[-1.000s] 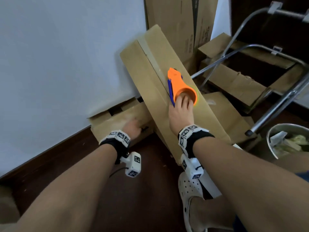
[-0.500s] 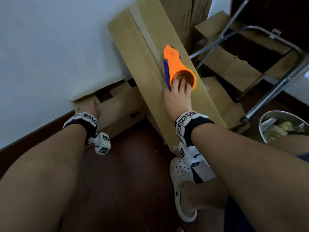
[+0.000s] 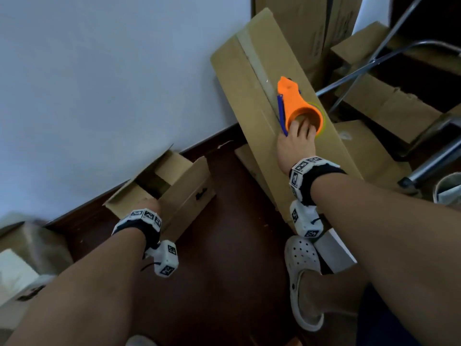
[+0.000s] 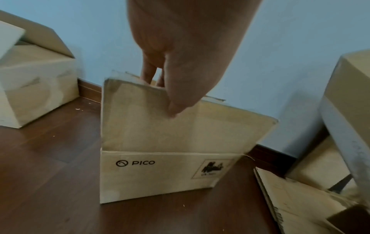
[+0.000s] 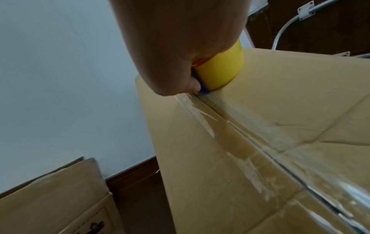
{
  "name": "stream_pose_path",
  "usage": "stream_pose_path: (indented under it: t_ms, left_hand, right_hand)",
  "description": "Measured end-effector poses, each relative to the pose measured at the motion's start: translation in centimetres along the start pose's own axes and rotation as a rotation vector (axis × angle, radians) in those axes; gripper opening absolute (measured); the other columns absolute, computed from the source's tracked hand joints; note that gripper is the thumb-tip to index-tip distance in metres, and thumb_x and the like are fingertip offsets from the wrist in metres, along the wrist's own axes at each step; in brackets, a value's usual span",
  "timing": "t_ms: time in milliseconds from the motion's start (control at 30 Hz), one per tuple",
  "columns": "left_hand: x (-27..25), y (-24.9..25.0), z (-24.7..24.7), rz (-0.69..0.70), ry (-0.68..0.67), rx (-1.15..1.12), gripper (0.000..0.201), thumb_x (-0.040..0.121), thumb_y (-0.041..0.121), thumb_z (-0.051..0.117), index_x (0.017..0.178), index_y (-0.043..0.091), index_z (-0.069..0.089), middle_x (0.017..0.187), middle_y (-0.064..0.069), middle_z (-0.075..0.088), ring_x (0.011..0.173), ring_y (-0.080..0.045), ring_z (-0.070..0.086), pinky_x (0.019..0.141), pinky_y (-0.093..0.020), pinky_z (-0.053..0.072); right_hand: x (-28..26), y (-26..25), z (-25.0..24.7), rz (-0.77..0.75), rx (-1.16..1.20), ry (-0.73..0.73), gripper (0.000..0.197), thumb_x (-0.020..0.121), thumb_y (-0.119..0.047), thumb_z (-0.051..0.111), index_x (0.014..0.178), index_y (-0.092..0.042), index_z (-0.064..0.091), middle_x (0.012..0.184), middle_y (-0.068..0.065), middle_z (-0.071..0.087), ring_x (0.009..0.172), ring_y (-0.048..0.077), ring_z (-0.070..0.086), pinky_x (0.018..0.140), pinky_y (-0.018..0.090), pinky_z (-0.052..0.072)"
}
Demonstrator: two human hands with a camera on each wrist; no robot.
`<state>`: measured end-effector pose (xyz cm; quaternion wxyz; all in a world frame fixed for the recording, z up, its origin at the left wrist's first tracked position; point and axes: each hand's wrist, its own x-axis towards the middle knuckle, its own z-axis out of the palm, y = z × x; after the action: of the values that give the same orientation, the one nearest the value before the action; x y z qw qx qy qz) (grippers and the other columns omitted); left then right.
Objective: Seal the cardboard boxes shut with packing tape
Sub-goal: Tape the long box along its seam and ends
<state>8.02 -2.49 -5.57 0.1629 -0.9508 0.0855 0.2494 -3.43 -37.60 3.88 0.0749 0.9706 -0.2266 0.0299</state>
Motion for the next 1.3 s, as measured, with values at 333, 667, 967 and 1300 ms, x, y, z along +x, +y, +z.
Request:
stream_pose_path:
  t_ms: [333,667,967,1300]
  left_hand:
    - [-2.5,18.5,-9.1,0.297,0.121,-0.783,0.075,0.095,0.053,0.048,0.148,0.002,0.03,0.153,-0.016,0.032,0.137,-0.031,0.038,0.112,-0.038,0.033]
    - [-4.9,28.8,-12.1,0.468,-0.556,-1.553,0.119,0.05,0.097,0.052,0.146,0.029,0.037,0.147,-0.005,0.044,0.129,-0.034,0.048,0.101,-0.057,0.044]
    - [-7.6,29.8,-12.8,0.486,-0.523,-1.48,0.087,0.083,0.047,0.07,0.148,0.03,0.015,0.143,-0.005,0.047,0.129,-0.032,0.047,0.097,-0.064,0.043]
    - [-9.9,21.4,-10.2,0.462,-0.374,-1.531,0.084,0.092,0.032,0.063,0.147,0.036,-0.001,0.131,0.003,0.049,0.115,-0.023,0.054,0.078,-0.052,0.057]
  right_hand:
    - [-0.4,7.2,-1.5,0.067,-0.005,0.128,0.028,0.091,-0.007,0.041,0.113,-0.006,0.057,0.13,0.025,0.042,0.112,0.039,0.051,0.094,0.05,0.035]
    - [0.7,14.3,-1.3,0.536,0.468,-0.085,0.053,0.088,-0.004,0.042,0.139,-0.012,0.034,0.145,0.02,0.021,0.119,0.042,0.045,0.103,0.051,0.029]
    - [1.0,13.9,-2.6,0.653,0.623,-0.095,0.05,0.086,-0.009,0.049,0.135,-0.017,0.043,0.141,0.015,0.025,0.109,0.044,0.046,0.101,0.052,0.039]
    - [-1.5,8.6,-2.1,0.41,0.716,-0.121,0.058,0.082,-0.014,0.05,0.138,-0.028,0.043,0.122,0.013,0.036,0.096,0.042,0.054,0.087,0.05,0.051]
